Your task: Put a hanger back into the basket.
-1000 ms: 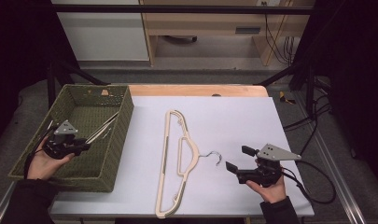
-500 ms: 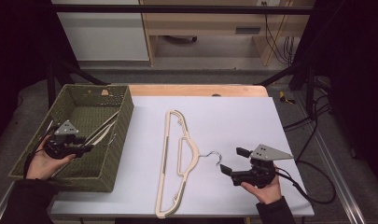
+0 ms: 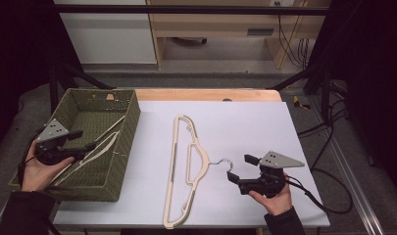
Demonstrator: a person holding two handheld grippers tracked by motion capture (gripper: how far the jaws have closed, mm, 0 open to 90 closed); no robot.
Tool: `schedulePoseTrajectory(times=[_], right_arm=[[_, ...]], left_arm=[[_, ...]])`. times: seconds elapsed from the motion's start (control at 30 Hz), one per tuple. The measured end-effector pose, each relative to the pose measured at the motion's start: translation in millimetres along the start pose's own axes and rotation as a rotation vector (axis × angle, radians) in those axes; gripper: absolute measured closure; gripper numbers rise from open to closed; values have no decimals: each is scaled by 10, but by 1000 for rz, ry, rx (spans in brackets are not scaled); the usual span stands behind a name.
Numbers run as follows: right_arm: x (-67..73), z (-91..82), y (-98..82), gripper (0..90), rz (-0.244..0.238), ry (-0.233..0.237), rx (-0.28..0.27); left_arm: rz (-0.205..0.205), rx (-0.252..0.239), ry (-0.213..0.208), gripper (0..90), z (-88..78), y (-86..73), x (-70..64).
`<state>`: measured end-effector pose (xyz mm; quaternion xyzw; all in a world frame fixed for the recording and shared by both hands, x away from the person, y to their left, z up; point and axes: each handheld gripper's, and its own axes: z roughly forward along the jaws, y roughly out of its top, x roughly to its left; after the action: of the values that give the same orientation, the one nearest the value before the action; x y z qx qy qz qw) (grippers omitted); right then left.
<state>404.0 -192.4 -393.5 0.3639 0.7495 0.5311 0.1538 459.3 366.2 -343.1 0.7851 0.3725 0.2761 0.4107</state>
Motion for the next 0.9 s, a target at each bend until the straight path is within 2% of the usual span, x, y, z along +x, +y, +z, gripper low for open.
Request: schedulePoseTrajectory(times=[0.07,0.1,0.13,0.17,0.27,0.37,0.43,0.53,0.6,0.67,0.77,0.83,0.87,0.9], right_arm=[[13,23,3,153,1,-5,4],[18,37,2,156,-4,-5,10],[34,56,2,163,0,-9,15],[45,73,0,164,-8,-8,27],[78,133,-6,185,-12,1,54],[117,210,-30,236,-18,28,87],[154,277,-52,236,-13,40,123],[194,391,-101,236,-2,75,180],[234,467,-147,286,21,110,218],[272,547,-203,245,30,105,247],[314,652,-269,185,24,75,273],[342,708,-297,151,17,65,277],[368,735,-307,133,30,61,274],[387,766,-318,118,22,55,275]], left_arm=[[2,-62,-4,341,-39,50,-69],[-5,-89,-3,341,-55,72,-105],[-23,-111,-20,347,-67,92,-137],[-40,-128,-37,371,-77,108,-170],[-70,-186,-45,380,-97,144,-316],[-84,-225,-68,366,-83,169,-527],[-96,-223,-102,329,-45,184,-678],[-95,-202,-122,295,38,195,-893],[-103,-189,-136,258,93,189,-1012],[-97,-202,-144,230,137,167,-1113],[-85,-196,-154,163,183,138,-1204],[-75,-191,-153,138,190,121,-1219],[-73,-194,-148,127,184,114,-1214],[-81,-200,-146,120,177,106,-1206]])
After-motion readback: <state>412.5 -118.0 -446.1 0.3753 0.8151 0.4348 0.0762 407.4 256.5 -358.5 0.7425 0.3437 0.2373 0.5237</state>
